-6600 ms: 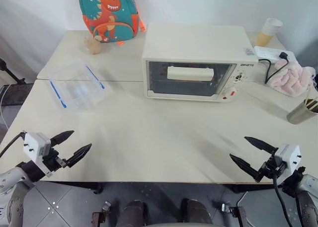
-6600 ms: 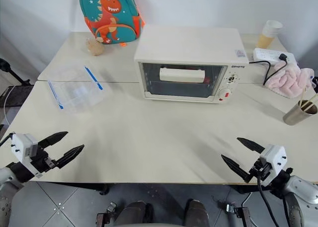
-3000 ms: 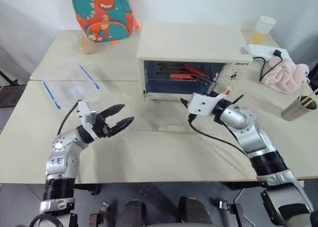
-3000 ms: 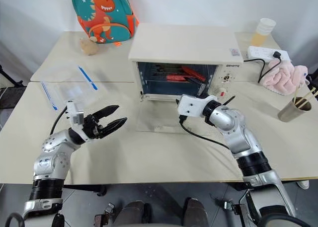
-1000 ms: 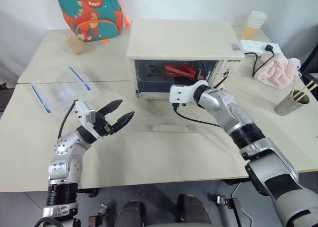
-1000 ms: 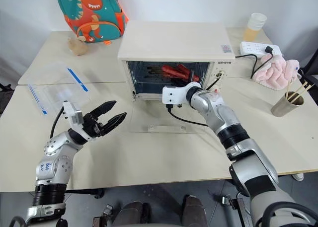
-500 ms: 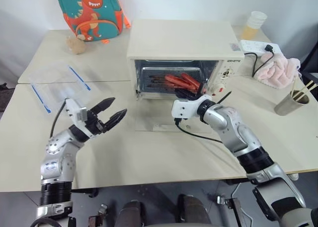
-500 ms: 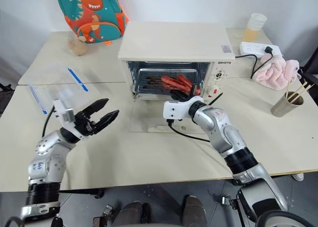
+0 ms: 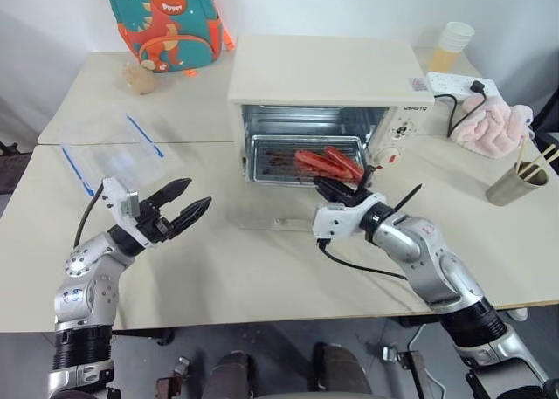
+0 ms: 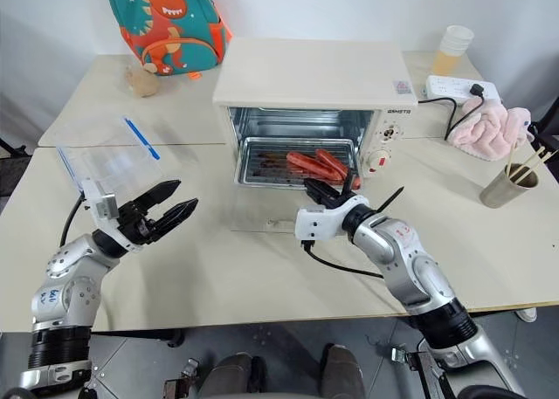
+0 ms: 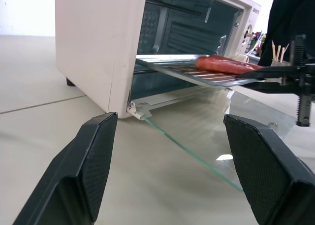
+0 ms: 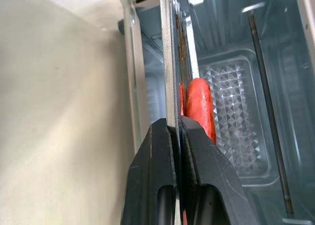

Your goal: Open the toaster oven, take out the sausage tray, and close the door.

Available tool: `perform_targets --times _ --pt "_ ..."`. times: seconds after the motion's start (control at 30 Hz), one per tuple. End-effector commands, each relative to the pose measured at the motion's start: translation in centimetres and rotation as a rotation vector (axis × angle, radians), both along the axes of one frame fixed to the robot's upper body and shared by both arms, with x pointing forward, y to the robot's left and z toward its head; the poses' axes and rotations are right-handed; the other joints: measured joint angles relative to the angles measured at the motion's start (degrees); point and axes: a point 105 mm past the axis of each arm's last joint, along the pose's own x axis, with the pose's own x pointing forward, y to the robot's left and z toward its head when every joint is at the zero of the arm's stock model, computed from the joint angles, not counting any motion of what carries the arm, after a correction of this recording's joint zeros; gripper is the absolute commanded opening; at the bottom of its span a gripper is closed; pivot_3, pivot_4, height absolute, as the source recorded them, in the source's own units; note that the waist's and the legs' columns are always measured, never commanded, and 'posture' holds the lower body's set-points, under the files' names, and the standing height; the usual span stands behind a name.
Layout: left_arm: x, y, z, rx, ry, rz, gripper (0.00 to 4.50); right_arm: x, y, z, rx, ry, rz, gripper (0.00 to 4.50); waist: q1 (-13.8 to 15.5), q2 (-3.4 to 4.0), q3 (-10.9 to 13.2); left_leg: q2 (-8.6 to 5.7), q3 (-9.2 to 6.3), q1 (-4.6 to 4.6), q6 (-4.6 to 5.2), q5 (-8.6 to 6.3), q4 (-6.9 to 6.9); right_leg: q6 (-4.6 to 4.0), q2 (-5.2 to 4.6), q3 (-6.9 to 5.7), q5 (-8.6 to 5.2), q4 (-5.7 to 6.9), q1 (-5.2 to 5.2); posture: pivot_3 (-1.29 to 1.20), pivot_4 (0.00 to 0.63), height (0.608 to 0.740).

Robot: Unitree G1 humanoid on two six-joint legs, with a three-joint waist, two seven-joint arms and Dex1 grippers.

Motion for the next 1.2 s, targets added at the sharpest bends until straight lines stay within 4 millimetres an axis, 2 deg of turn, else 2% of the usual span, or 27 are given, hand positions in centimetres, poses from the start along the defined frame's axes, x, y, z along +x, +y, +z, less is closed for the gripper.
perform_targets --times 0.03,0.2,0.23,0.3,0.37,0.47,0.57,0.73,0.8,0.9,1.03,1.2 --pt "-0.3 1.5 1.2 -0.016 -0.014 0.017 3.66 -1.9 -0.3 2.0 0.019 -0.108 0.074 0.02 0.0 0.00 0.0 0.00 0.00 0.00 0.00 0.00 0.00 0.00 0.00 0.00 0.00 0.00 0.00 0.00 0.150 0.740" --pt "-0.7 1.0 0.7 -0.083 0.161 -0.082 3.66 -3.4 -0.9 1.1 -0.020 -0.121 0.133 0.02 0.1 -0.01 0.0 0.00 0.01 0.02 0.00 0.00 0.01 0.00 0.00 0.02 0.00 0.01 0.00 0.00 0.150 0.740" --pt "-0.9 0.5 0.5 -0.091 0.213 -0.120 4.04 -3.5 -0.9 1.1 -0.027 -0.130 0.139 0.00 0.1 -0.01 0.0 0.00 0.00 0.02 0.00 0.00 0.01 0.00 0.00 0.02 0.00 0.01 0.00 0.00 0.150 0.740" --pt "-1.2 0.0 0.4 -0.098 0.270 -0.164 4.45 -3.7 -0.9 1.2 -0.032 -0.144 0.148 0.00 0.0 -0.02 0.0 0.00 0.00 0.01 0.00 0.00 0.04 0.00 0.00 0.03 0.00 0.02 0.02 0.00 0.150 0.740" --pt "-1.2 -0.9 0.7 -0.180 0.376 -0.219 4.48 -3.7 -0.8 1.2 -0.034 -0.149 0.155 0.00 0.0 -0.02 0.0 0.01 0.00 0.03 0.00 0.00 0.04 0.00 0.00 0.04 0.00 0.03 0.02 0.00 0.150 0.740" --pt "-1.0 -3.5 1.3 -0.310 0.568 -0.316 4.48 -4.0 -0.4 1.0 -0.043 -0.152 0.190 0.00 0.4 -0.05 0.0 0.01 -0.08 0.02 0.00 0.00 0.10 0.00 0.00 0.04 0.00 0.06 0.06 0.00 0.150 0.740" --pt "-0.9 -5.4 1.3 -0.360 0.713 -0.362 4.48 -4.3 -0.1 1.0 -0.048 -0.154 0.214 0.00 0.9 -0.08 0.0 -0.01 -0.16 0.05 0.00 0.00 0.17 0.00 -0.01 0.09 0.00 0.07 0.13 0.00 0.150 0.740" --pt "-1.7 -7.2 2.8 -0.436 0.754 -0.470 4.48 -4.4 0.0 0.9 -0.063 -0.153 0.226 0.00 0.6 -0.08 0.0 0.00 -0.17 0.12 -0.01 0.01 0.12 0.00 -0.01 0.10 0.00 0.11 0.13 0.00 0.150 0.740" --pt "-1.0 -7.9 2.5 -0.456 0.779 -0.442 4.48 -4.4 0.1 1.1 -0.065 -0.156 0.232 0.00 0.7 -0.08 0.0 0.00 -0.17 0.12 -0.02 0.01 0.13 0.00 0.00 0.10 0.00 0.12 0.13 0.00 0.150 0.740" --pt "0.2 -8.5 2.3 -0.539 0.832 -0.402 3.92 -4.4 0.2 1.1 -0.069 -0.154 0.244 0.00 1.2 -0.09 0.0 -0.01 -0.17 0.15 -0.02 0.02 0.18 0.00 -0.01 0.15 0.00 0.09 0.17 0.00 0.150 0.740" --pt "-0.5 -9.2 2.3 -0.537 0.879 -0.452 2.78 -4.6 0.2 1.1 -0.075 -0.145 0.253 0.00 1.4 -0.11 0.0 -0.03 -0.14 0.15 -0.02 0.02 0.19 0.00 -0.01 0.18 0.00 0.09 0.18 0.00 0.150 0.740" --pt "-0.3 -9.1 2.1 -0.593 0.929 -0.445 1.28 -4.7 0.1 1.1 -0.072 -0.127 0.255 0.00 1.5 -0.11 0.0 -0.03 -0.13 0.16 -0.03 0.02 0.19 0.00 -0.01 0.18 0.00 0.09 0.18 0.00 0.150 0.740"
